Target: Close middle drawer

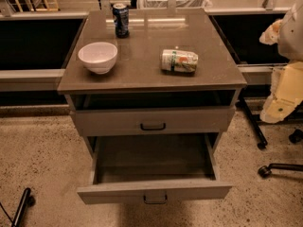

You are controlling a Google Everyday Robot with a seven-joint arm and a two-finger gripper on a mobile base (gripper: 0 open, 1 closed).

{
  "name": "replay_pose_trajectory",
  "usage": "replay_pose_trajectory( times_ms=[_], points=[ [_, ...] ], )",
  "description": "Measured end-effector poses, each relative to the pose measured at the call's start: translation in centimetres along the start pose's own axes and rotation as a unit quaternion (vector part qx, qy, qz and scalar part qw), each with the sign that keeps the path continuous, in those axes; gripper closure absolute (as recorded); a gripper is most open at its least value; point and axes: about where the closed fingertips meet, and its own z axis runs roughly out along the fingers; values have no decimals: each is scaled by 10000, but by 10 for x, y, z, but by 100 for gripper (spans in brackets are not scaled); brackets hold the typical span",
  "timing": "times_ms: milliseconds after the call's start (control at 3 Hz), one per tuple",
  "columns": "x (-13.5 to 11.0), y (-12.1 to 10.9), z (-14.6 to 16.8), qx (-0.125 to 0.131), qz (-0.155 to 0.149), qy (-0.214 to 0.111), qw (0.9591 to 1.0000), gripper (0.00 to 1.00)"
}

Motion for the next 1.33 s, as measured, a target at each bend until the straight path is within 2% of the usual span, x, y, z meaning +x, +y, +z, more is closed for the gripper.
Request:
replay_pose_trajectory(
  times_ms=[667,1000,1333],
  points=[
    [0,0,1,-13,-5,-11,10000,0],
    [-2,-2,21,-233,6,-99,9997,0],
    [-4,11,90,-794,44,-470,9957,0]
  ],
)
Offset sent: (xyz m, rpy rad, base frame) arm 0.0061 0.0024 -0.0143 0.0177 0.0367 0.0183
